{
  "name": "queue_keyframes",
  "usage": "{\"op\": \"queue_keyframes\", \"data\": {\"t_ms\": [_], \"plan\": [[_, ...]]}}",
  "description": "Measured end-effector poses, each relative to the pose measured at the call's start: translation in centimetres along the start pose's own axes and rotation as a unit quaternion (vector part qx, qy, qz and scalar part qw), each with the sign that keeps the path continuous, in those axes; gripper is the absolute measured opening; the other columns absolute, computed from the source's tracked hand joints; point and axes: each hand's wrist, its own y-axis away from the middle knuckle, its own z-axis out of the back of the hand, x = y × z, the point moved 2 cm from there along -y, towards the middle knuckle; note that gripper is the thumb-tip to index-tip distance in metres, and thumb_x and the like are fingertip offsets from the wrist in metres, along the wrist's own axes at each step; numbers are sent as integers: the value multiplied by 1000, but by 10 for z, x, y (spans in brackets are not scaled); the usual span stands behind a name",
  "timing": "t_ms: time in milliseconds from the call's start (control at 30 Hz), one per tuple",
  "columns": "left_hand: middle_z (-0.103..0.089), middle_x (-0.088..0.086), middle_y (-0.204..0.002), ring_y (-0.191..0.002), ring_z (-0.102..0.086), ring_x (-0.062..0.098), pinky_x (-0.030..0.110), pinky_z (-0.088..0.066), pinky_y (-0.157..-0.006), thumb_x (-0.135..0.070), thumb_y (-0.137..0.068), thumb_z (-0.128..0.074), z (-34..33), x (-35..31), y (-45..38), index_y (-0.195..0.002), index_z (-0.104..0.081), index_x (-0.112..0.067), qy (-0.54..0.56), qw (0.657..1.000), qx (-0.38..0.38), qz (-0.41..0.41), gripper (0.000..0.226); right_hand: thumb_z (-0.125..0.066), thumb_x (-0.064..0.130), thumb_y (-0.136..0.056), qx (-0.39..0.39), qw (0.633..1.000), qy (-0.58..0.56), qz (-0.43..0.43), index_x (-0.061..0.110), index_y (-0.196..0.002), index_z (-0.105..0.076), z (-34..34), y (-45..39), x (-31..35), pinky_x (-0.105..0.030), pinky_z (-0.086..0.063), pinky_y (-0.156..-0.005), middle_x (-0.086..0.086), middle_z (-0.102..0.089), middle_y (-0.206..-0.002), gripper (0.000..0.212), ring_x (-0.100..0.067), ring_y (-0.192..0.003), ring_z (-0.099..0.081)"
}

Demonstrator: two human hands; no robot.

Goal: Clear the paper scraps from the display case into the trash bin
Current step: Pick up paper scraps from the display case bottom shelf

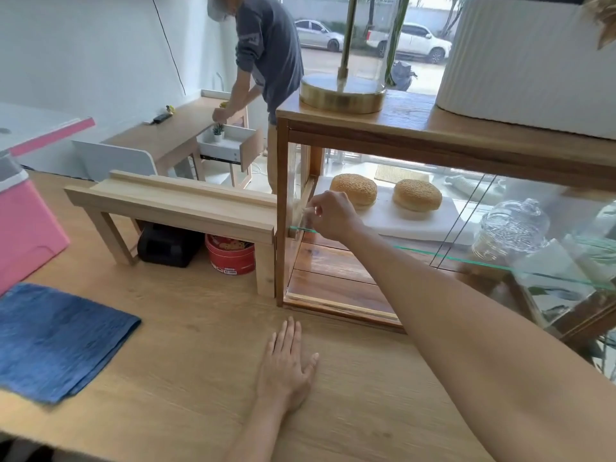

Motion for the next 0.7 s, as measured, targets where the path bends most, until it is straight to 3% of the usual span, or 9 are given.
{"op": "queue_keyframes", "data": {"t_ms": [67, 200, 300, 467, 600, 633, 700], "plan": [[16, -1, -159, -147, 17, 10, 30, 11, -120, -68, -71, 22, 0, -1, 0, -150, 13, -16, 1, 1000, 2, -1, 95, -54, 13, -90, -17, 1000, -3, -4, -2, -82, -71, 3, 2, -3, -35, -53, -69, -14, -69, -83, 24, -28, -80, -64], [15, 0, -160, -147, 16, 11, 30, 12, -119, -68, -67, 25, 2, 0, -1, -151, 11, -14, -5, 1000, 8, -2, 101, -51, 9, -89, -65, 997, -8, -28, 2, -99, -74, 20, 14, -8, -37, -56, -84, -14, -73, -100, 25, -27, -95, -67], [15, 3, -160, -147, 16, 13, 29, 14, -116, -70, -63, 28, 4, 0, -3, -150, 12, -12, -15, 999, 34, -7, 106, -49, 12, -92, -93, 995, 22, -29, 0, -93, -69, 30, 30, -13, -29, -48, -74, -16, -71, -96, 23, -30, -92, -65], [19, 8, -158, -148, 14, 18, 29, 11, -116, -74, -45, 45, 13, -3, -3, -149, 14, -8, -35, 997, 63, -9, 128, -50, 15, -92, -119, 992, 22, -38, 11, -70, -51, 38, 59, -23, -30, -43, -67, -20, -68, -86, 22, -30, -74, -55], [16, 11, -158, -149, 10, 21, 30, 7, -118, -77, -39, 47, 26, -13, -1, -150, 10, -4, -54, 996, 72, -16, 138, -54, 17, -91, -99, 994, 1, -53, 6, -79, -67, 44, 99, -31, -26, -40, -65, -16, -70, -83, 20, -29, -76, -60], [15, 12, -159, -149, 10, 21, 31, 6, -119, -79, -43, 43, 30, -18, 1, -150, 10, -4, -52, 995, 78, -19, 135, -55, 17, -91, -100, 993, -4, -58, 6, -79, -67, 45, 112, -35, -26, -41, -64, -15, -70, -81, 20, -29, -75, -59], [16, 11, -159, -149, 12, 20, 33, 5, -121, -78, -74, 16, 34, -32, 5, -151, 9, -4, -46, 995, 82, -34, 107, -55, 18, -91, -110, 991, 0, -80, 8, -76, -66, 48, 140, -46, -32, -49, -68, -14, -69, -78, 20, -31, -77, -61]]}}
